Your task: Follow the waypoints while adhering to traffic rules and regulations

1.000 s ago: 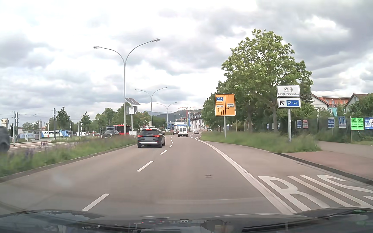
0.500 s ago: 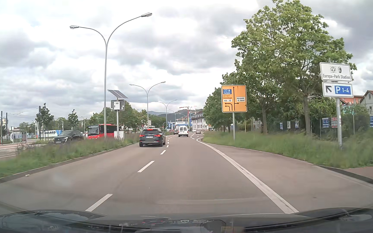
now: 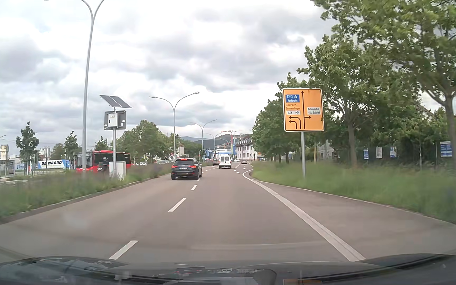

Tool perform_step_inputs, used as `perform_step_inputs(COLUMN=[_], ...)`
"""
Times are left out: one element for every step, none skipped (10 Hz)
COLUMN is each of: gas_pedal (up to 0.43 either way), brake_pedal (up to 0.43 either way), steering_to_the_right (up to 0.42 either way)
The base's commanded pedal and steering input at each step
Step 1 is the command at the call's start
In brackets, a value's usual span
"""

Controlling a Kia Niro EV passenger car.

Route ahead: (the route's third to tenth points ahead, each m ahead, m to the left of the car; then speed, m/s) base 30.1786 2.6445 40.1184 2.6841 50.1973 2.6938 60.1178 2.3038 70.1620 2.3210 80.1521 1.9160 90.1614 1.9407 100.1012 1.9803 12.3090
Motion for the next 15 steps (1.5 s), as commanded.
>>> perform_step_inputs(gas_pedal=[0.059,0.059,0.059,0.059,0.047,0.047,0.047,0.047,0.047,0.047,0.047,0.047,0.047,0.047,0.047], brake_pedal=[0.000,0.000,0.000,0.000,0.000,0.000,0.000,0.000,0.000,0.000,0.000,0.000,0.000,0.000,0.000], steering_to_the_right=[-0.005,-0.005,-0.005,-0.005,-0.005,-0.004,-0.004,-0.003,-0.002,-0.002,-0.001,0.000,0.001,0.001,0.001])
